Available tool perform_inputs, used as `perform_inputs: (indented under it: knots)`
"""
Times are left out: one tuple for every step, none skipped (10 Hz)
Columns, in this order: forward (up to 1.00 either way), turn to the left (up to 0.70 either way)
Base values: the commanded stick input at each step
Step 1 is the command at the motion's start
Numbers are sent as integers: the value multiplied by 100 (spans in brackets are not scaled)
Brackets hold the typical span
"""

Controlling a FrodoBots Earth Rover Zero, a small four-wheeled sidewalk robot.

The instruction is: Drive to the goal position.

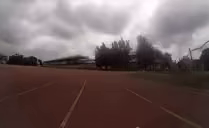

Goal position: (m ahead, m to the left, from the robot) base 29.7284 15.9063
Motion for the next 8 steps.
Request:
perform_inputs:
  knots:
    - [70, 0]
    - [70, 0]
    - [70, 0]
    - [70, 0]
    - [70, 0]
    - [70, 0]
    - [70, 0]
    - [70, 0]
